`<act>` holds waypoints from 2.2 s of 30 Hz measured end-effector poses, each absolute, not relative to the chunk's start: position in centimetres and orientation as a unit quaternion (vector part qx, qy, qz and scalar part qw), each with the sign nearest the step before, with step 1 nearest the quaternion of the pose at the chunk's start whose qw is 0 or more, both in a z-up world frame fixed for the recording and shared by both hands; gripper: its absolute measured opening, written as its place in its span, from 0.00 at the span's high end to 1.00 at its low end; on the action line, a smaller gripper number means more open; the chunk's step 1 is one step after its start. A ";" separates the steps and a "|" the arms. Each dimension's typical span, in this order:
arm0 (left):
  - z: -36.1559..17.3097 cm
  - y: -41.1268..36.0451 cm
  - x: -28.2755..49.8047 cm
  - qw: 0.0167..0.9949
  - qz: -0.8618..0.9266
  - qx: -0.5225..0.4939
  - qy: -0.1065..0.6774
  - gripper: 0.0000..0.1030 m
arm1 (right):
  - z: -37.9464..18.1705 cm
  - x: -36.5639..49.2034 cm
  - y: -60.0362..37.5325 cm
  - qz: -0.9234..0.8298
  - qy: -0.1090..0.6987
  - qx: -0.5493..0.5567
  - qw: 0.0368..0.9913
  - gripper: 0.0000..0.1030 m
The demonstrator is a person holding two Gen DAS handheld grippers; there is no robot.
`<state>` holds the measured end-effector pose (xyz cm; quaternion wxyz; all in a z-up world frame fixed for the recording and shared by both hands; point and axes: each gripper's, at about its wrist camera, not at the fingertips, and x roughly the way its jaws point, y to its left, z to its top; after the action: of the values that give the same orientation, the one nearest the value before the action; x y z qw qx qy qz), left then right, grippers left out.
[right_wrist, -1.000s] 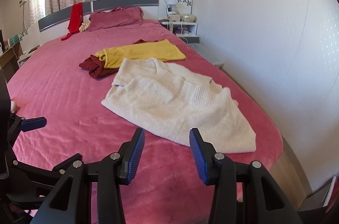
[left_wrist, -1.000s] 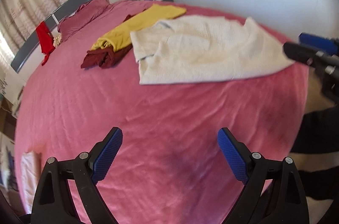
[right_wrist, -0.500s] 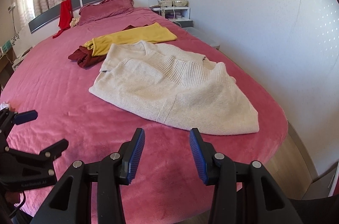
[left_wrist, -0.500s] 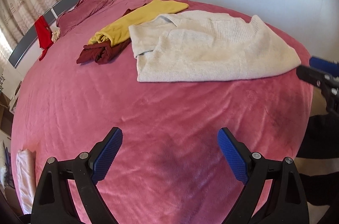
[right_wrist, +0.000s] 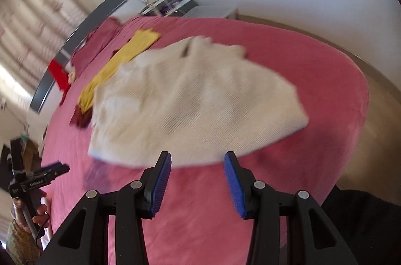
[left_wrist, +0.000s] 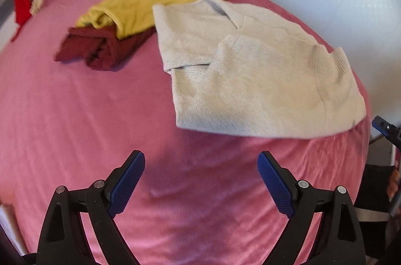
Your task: Fold clothes
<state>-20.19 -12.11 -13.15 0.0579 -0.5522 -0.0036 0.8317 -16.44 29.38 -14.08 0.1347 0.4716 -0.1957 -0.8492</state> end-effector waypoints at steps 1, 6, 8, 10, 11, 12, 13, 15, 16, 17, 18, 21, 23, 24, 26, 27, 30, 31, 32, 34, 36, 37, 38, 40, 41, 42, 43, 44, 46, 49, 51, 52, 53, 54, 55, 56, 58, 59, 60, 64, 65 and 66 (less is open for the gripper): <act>-13.6 -12.0 -20.9 0.056 0.830 -0.555 0.010 0.10 | -14.2 -17.2 29.9 -0.849 -0.198 0.471 0.134 0.57; -15.2 -9.8 -22.7 0.021 0.832 -0.537 0.135 0.10 | -14.0 -20.8 29.6 -0.859 -0.153 0.467 0.142 0.57; -15.7 -9.3 -23.4 0.024 0.830 -0.536 0.150 0.10 | -13.8 -22.2 29.3 -0.863 -0.132 0.465 0.146 0.57; -16.1 -9.1 -24.1 0.032 0.830 -0.535 0.153 0.10 | -13.5 -23.5 29.1 -0.866 -0.112 0.463 0.154 0.57; -16.2 -9.1 -24.4 0.035 0.831 -0.534 0.152 0.10 | -13.3 -24.0 29.1 -0.867 -0.102 0.460 0.159 0.57; -16.3 -9.3 -24.6 0.036 0.834 -0.531 0.147 0.10 | -13.1 -24.5 29.1 -0.869 -0.091 0.458 0.164 0.57; -16.3 -9.5 -24.8 0.038 0.836 -0.529 0.141 0.10 | -12.8 -24.8 29.1 -0.869 -0.081 0.456 0.172 0.57; -16.4 -9.9 -25.1 0.040 0.842 -0.523 0.129 0.10 | -12.3 -25.3 29.1 -0.872 -0.066 0.449 0.182 0.57; -16.4 -10.1 -25.2 0.041 0.844 -0.520 0.123 0.10 | -12.2 -25.4 29.0 -0.873 -0.061 0.447 0.185 0.57; -16.4 -10.2 -25.3 0.043 0.848 -0.515 0.120 0.10 | -12.1 -25.5 28.9 -0.874 -0.054 0.444 0.187 0.57; -16.2 -10.2 -25.2 0.045 0.853 -0.505 0.122 0.10 | -12.1 -25.6 28.8 -0.876 -0.047 0.442 0.189 0.57; -15.7 -10.0 -25.0 0.052 0.869 -0.475 0.127 0.10 | -12.3 -26.1 27.8 -0.876 -0.027 0.437 0.200 0.57; -15.3 -9.9 -24.8 0.057 0.879 -0.456 0.131 0.10 | -12.5 -26.0 27.1 -0.877 -0.012 0.433 0.207 0.57; -15.1 -9.8 -24.6 0.061 0.882 -0.447 0.133 0.10 | -12.6 -25.9 26.9 -0.878 -0.005 0.431 0.210 0.57; -14.9 -9.4 -24.2 0.069 0.889 -0.431 0.138 0.10 | -12.8 -25.6 26.4 -0.879 0.006 0.425 0.214 0.57; -14.8 -9.0 -24.2 0.071 0.890 -0.428 0.141 0.10 | -12.9 -25.5 26.2 -0.880 0.011 0.423 0.216 0.57; -14.7 -8.4 -24.1 0.072 0.890 -0.424 0.149 0.10 | -12.9 -25.4 25.9 -0.880 0.021 0.420 0.219 0.57; -14.7 -8.2 -24.1 0.072 0.890 -0.424 0.150 0.10 | -12.9 -25.3 25.8 -0.881 0.022 0.418 0.219 0.57; -14.9 -8.2 -24.2 0.070 0.890 -0.425 0.149 0.10 | -12.9 -25.2 25.8 -0.882 0.024 0.417 0.220 0.57; -15.1 -8.4 -24.6 0.064 0.889 -0.429 0.145 0.10 | -12.8 -25.0 25.7 -0.883 0.024 0.413 0.220 0.57; -15.2 -8.5 -24.6 0.060 0.889 -0.432 0.140 0.10 | -12.7 -25.0 25.6 -0.884 0.026 0.412 0.217 0.57; -15.3 -8.6 -24.7 0.058 0.888 -0.434 0.138 0.10 | -12.8 -25.0 25.6 -0.885 0.027 0.412 0.216 0.57; -15.4 -8.7 -24.7 0.056 0.888 -0.435 0.136 0.10 | -12.8 -25.0 25.6 -0.885 0.029 0.412 0.215 0.57; -15.6 -8.8 -24.7 0.052 0.887 -0.437 0.137 0.10 | -13.0 -25.2 25.5 -0.884 0.033 0.415 0.212 0.57; -15.7 -8.8 -24.7 0.050 0.887 -0.438 0.138 0.10 | -13.1 -25.2 25.5 -0.884 0.034 0.416 0.211 0.57; -15.8 -8.8 -24.7 0.049 0.887 -0.439 0.137 0.10 | -13.3 -25.2 25.6 -0.883 0.034 0.417 0.210 0.57; -15.9 -8.8 -24.7 0.048 0.887 -0.439 0.136 0.10 | -13.3 -25.2 25.6 -0.883 0.032 0.418 0.210 0.57; -15.9 -8.8 -24.7 0.047 0.888 -0.438 0.135 0.10 | -13.4 -25.1 25.6 -0.884 0.030 0.418 0.209 0.57; -15.9 -8.7 -24.6 0.043 0.888 -0.437 0.136 0.10 | -13.4 -24.9 25.5 -0.885 0.025 0.416 0.208 0.57; -15.9 -8.4 -24.5 0.040 0.889 -0.436 0.135 0.10 | -13.2 -24.2 24.7 -0.887 0.029 0.412 0.206 0.57; -16.0 -8.2 -24.6 0.038 0.886 -0.441 0.137 0.10 | -13.1 -23.7 23.7 -0.889 0.042 0.408 0.205 0.57; -16.1 -8.1 -24.7 0.036 0.884 -0.446 0.139 0.10 | -13.1 -23.5 23.4 -0.888 0.046 0.408 0.207 0.57; -16.2 -8.1 -24.9 0.037 0.881 -0.452 0.139 0.10 | -13.2 -23.6 23.4 -0.886 0.044 0.411 0.210 0.57; -16.4 -8.4 -25.1 0.040 0.876 -0.461 0.135 0.10 | -13.3 -23.7 23.3 -0.884 0.043 0.414 0.214 0.57; -16.5 -8.7 -25.5 0.041 0.873 -0.468 0.129 0.10 | -13.4 -23.9 23.4 -0.882 0.043 0.417 0.215 0.57; -16.8 -9.3 -26.0 0.039 0.871 -0.475 0.121 0.10 | -13.5 -24.3 23.8 -0.882 0.045 0.418 0.213 0.57; -17.7 -10.7 -27.3 0.033 0.863 -0.496 0.093 0.10 | -13.7 -25.8 25.0 -0.882 0.043 0.422 0.207 0.57; -18.2 -11.4 -28.0 0.030 0.858 -0.506 0.079 0.10 | -14.0 -26.7 25.9 -0.882 0.039 0.426 0.200 0.57; -18.7 -12.0 -28.7 0.032 0.853 -0.517 0.062 0.10 | -14.4 -27.7 26.8 -0.879 0.029 0.433 0.198 0.57; -20.5 -12.9 -30.9 0.066 0.832 -0.551 -0.003 0.09 | -18.1 -32.4 29.9 -0.828 -0.054 0.503 0.241 0.57; -20.6 -12.5 -31.2 0.072 0.833 -0.549 0.003 0.09 | -19.3 -33.4 30.1 -0.809 -0.076 0.521 0.260 0.57; -20.6 -11.9 -31.6 0.081 0.832 -0.548 0.015 0.09 | -19.9 -33.9 30.2 -0.799 -0.091 0.528 0.272 0.54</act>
<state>-31.56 -11.92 -20.57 0.0811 -0.5480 0.0147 0.8324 -33.87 30.23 -19.94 0.2719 0.5279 -0.0909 -0.7994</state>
